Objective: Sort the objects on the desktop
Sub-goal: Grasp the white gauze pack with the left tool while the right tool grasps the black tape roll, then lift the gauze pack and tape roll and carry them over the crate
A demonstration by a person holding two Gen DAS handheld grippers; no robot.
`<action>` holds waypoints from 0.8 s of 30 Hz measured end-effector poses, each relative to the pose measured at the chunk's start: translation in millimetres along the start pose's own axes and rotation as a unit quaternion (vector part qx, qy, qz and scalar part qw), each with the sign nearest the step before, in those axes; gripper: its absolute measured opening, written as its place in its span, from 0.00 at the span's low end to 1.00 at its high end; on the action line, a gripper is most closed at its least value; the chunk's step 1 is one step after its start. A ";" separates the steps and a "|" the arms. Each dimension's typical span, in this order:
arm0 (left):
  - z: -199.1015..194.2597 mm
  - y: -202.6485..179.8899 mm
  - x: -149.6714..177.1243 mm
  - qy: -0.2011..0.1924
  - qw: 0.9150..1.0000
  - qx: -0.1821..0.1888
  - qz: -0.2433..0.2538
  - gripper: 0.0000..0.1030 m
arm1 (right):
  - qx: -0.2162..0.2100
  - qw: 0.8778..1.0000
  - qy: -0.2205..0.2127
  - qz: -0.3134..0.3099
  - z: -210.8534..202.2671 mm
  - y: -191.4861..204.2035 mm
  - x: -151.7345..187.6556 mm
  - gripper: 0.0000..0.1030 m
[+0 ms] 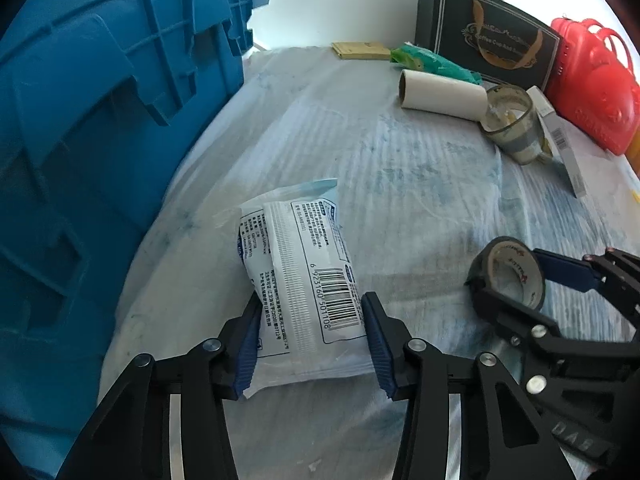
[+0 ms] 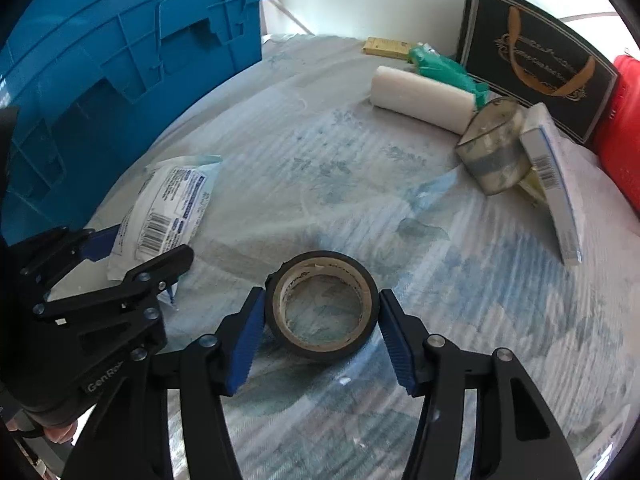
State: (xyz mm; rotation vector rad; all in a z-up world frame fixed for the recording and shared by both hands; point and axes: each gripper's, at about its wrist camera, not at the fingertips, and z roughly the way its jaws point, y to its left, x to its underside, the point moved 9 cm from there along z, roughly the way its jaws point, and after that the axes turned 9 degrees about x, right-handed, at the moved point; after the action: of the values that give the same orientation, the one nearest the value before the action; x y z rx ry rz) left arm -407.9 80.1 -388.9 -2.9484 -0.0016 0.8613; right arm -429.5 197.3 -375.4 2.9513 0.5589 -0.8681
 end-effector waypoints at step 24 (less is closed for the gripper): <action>-267.9 -24.6 -73.1 -0.205 0.979 -0.010 0.001 0.45 | 0.024 0.978 -0.206 -0.013 -264.0 -10.9 -86.7 0.54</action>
State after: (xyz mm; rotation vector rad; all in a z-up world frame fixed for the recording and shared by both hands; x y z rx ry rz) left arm -325.0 85.2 -122.7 -2.7283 -0.0310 1.4575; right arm -363.3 208.5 -105.6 2.6844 0.5549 -1.4616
